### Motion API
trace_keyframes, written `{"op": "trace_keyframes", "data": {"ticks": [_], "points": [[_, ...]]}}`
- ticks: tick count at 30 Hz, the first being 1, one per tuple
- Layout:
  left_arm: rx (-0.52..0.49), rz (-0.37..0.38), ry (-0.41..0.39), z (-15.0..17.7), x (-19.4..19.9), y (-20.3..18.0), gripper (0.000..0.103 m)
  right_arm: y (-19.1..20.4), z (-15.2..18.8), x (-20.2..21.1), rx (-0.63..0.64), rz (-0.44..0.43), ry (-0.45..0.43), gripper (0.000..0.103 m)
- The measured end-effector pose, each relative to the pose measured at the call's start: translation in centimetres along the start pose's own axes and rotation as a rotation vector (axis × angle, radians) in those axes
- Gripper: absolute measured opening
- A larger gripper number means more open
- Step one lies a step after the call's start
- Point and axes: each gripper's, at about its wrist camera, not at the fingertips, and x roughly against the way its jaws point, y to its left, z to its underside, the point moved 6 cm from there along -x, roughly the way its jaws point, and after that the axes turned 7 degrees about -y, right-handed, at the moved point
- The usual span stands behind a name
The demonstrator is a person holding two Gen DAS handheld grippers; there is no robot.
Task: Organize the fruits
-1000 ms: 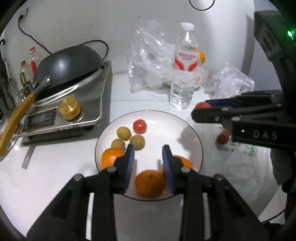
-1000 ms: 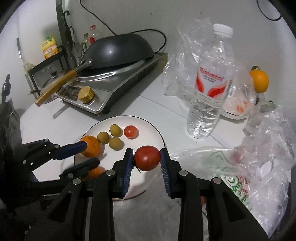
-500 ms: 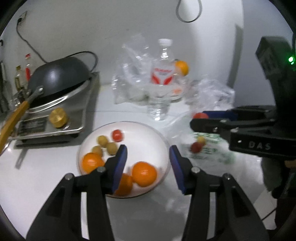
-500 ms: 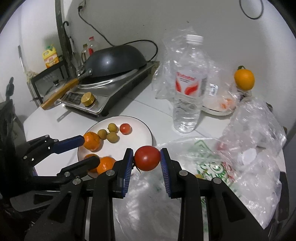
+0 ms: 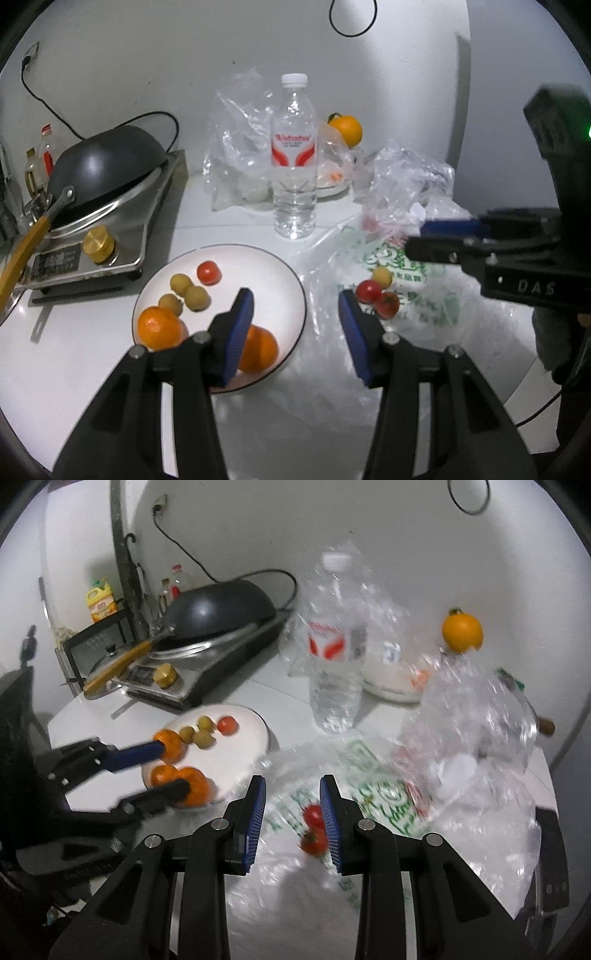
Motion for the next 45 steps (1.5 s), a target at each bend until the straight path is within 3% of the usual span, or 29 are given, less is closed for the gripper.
{"op": "trace_keyframes", "data": {"ticks": [7,11,14,19,23,25,27,32,38,45], "points": [[-0.003,-0.009,0.043,1.4,-0.7,0.2,0.049,-2.3,4.9,-1.5,-0.052,0.036,0.112,0.032],[-0.009,-0.004,0.049,1.6,-0.7,0.1,0.049,-1.4,4.8,-2.2,-0.055,0.01,0.114,0.033],[-0.009,-0.01,0.04,1.4,-0.4,0.3,0.049,0.0,4.0,-3.6,-0.038,-0.012,0.116,0.044],[0.007,-0.031,0.034,1.7,0.2,1.8,0.049,0.6,3.6,-6.2,-0.025,0.004,0.156,0.044],[0.028,-0.048,0.036,2.0,0.2,3.3,0.049,0.5,4.3,-7.4,-0.025,0.021,0.194,0.043],[0.039,-0.052,0.034,2.2,0.2,4.1,0.049,0.6,4.5,-7.5,-0.018,0.028,0.202,0.033],[0.049,-0.055,0.032,2.3,0.1,4.8,0.049,0.8,4.4,-7.5,-0.009,0.041,0.201,0.032],[0.073,-0.048,0.024,2.7,0.1,6.2,0.049,1.7,3.0,-6.5,0.02,0.059,0.177,0.032],[0.088,-0.06,0.003,2.9,0.6,8.6,0.049,5.1,-1.3,-5.6,0.074,0.033,0.098,0.032],[0.089,-0.087,-0.018,3.0,1.0,11.4,0.049,9.3,-4.2,-9.0,0.115,-0.033,0.089,0.032]]}}
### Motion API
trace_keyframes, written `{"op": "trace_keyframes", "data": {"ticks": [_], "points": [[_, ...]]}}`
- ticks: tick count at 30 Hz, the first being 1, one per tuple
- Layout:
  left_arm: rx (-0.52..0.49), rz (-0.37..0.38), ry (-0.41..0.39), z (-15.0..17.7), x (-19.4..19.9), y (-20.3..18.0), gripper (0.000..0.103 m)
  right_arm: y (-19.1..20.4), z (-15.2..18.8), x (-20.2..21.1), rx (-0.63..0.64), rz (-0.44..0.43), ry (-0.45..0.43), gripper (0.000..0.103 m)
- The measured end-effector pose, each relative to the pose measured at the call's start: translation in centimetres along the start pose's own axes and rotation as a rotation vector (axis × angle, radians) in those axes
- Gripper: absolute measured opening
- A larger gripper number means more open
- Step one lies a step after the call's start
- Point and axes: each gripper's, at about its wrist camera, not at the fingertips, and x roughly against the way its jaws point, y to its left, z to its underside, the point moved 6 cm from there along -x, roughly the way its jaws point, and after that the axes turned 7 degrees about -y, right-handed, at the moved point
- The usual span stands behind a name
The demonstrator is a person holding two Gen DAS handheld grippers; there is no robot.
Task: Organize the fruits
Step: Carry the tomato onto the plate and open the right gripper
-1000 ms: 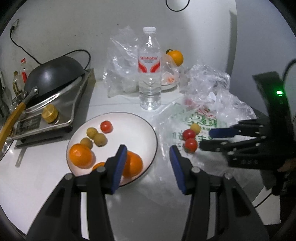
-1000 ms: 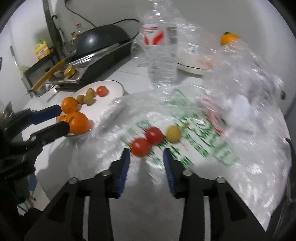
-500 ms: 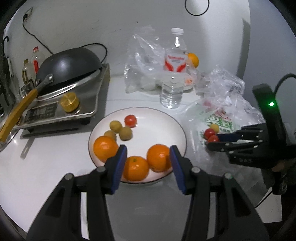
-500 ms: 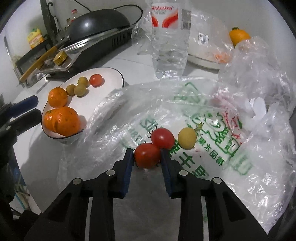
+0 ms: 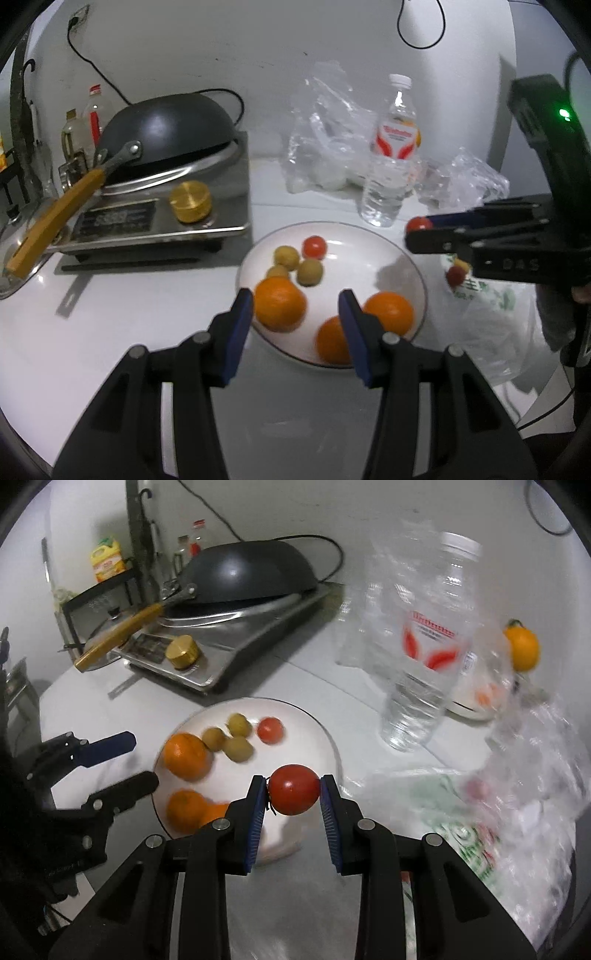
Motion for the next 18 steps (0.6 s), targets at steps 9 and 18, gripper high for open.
{"op": "trace_keyframes", "data": {"ticks": [9,18], "points": [[0.036,-0.034,0.0,0.6,-0.3,3.3,0.049,1.7,-0.2,-5.1,0.015,-0.022,0.08,0.032],[0.051,-0.042,0.006,0.9,-0.9,4.1,0.049,2.2,0.5,-7.6,0.008,-0.024,0.136,0.032]]}}
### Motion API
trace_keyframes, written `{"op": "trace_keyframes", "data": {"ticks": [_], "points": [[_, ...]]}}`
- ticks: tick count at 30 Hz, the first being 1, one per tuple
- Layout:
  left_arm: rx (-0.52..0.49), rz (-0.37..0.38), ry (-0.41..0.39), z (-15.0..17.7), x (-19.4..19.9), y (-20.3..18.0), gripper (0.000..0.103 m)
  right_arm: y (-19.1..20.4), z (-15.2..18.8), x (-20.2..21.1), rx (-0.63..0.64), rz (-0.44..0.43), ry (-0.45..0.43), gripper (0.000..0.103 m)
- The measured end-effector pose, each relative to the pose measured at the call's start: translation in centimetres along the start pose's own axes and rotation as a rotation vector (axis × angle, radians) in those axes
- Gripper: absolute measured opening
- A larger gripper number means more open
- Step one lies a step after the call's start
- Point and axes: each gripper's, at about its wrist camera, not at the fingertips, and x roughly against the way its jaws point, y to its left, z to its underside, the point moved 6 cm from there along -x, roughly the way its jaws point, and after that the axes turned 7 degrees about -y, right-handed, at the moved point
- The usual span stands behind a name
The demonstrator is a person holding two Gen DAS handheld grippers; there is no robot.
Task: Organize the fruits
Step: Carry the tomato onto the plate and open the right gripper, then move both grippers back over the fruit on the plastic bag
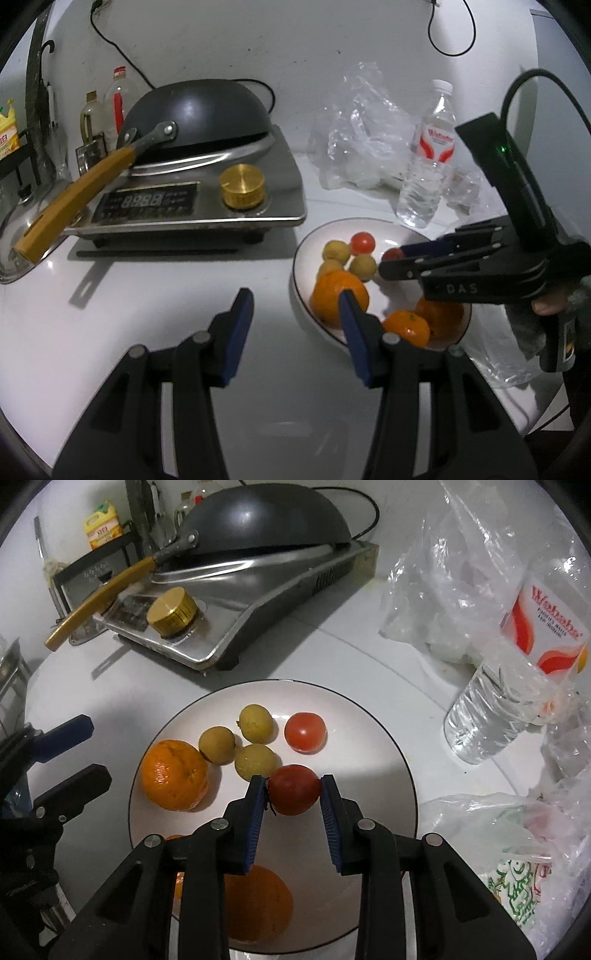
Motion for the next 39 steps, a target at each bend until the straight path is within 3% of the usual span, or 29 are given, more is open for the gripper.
{"op": "trace_keyframes", "data": {"ticks": [3,6,28,39], "points": [[-0.005,-0.001,-0.002,-0.1,0.0,-0.1,0.049,-0.2,0.0,0.3,-0.011,-0.008,-0.007,0.034],[-0.013,-0.004,-0.004,-0.3,0.1,-0.6,0.049,-0.5,0.0,1.3,-0.02,-0.014,-0.031,0.044],[-0.131,0.035,-0.032,-2.4,2.1,-9.5,0.049,-6.6,3.5,11.3,-0.062,0.035,-0.184,0.044],[-0.208,0.087,-0.023,-2.8,1.5,-15.3,0.049,-11.3,6.5,13.6,-0.114,0.077,-0.208,0.044]]}}
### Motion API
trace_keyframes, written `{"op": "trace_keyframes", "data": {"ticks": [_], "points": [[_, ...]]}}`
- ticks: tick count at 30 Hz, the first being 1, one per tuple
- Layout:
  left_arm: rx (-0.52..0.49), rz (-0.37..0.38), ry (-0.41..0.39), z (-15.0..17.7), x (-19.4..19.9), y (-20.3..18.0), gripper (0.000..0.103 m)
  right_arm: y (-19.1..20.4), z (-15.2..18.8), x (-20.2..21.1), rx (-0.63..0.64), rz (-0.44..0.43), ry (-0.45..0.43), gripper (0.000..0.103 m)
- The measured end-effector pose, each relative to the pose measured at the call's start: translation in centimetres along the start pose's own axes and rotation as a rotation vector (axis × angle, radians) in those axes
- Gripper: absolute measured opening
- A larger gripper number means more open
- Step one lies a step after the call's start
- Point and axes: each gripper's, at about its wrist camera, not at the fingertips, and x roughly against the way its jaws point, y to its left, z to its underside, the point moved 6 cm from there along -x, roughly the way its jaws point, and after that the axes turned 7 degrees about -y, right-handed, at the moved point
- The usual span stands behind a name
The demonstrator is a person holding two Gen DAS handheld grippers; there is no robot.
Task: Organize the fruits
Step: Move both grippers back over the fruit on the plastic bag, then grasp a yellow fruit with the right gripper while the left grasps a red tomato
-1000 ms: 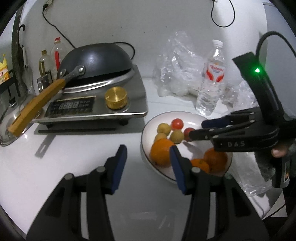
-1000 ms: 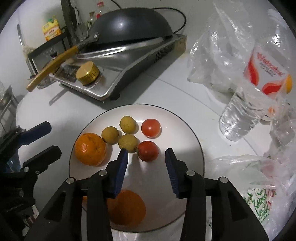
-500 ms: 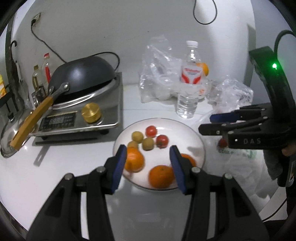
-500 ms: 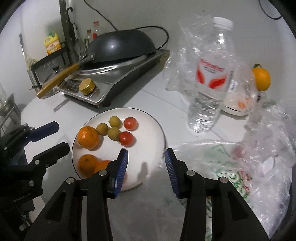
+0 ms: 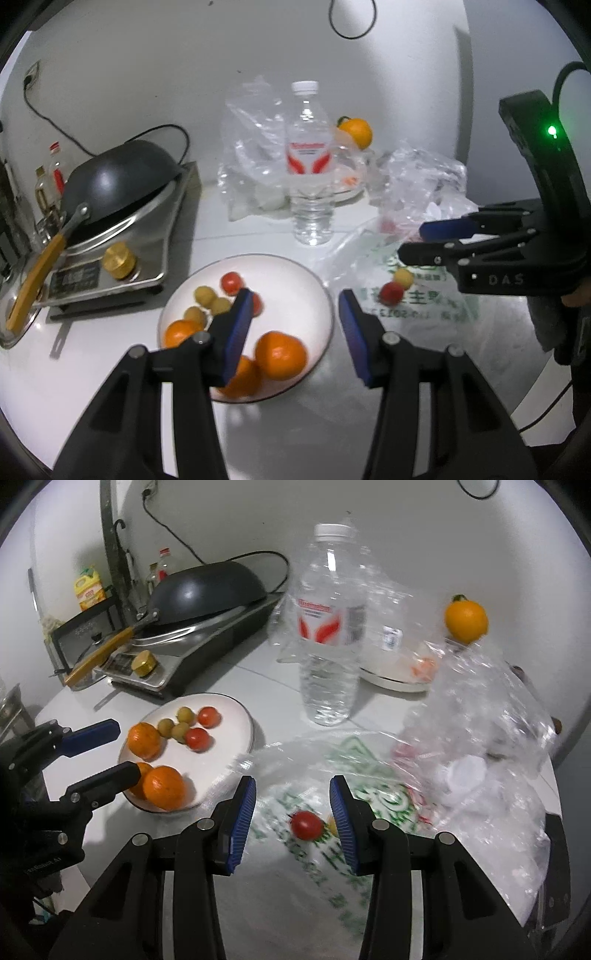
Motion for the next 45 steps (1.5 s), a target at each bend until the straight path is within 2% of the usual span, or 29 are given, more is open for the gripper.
{"op": "trace_keyframes", "data": {"ticks": [7,13,30,32,40,45], "points": [[-0.036,0.035,0.023,-0.3,-1.4,-3.0,0.049,-2.6,1.3,-0.1,-0.032,0.01,0.013,0.044],[-0.049,0.049,0.044,-0.6,-2.9,-4.4,0.049,-4.0,2.1,-1.1,-0.041,-0.008,0.032,0.04],[-0.071,0.071,0.101,-0.2,-5.9,-5.9,0.049,-4.3,3.6,-5.2,-0.041,-0.082,0.119,0.031],[-0.076,0.076,0.105,-0.2,-6.0,-6.3,0.049,-4.3,3.8,-5.4,-0.041,-0.087,0.124,0.025],[-0.129,0.11,0.138,0.1,-7.2,-8.5,0.049,-5.7,3.6,-4.3,-0.07,-0.08,0.084,0.025],[-0.149,0.126,0.186,0.6,-8.8,-9.9,0.049,-7.2,3.6,-3.4,-0.105,-0.066,0.056,0.025]]}}
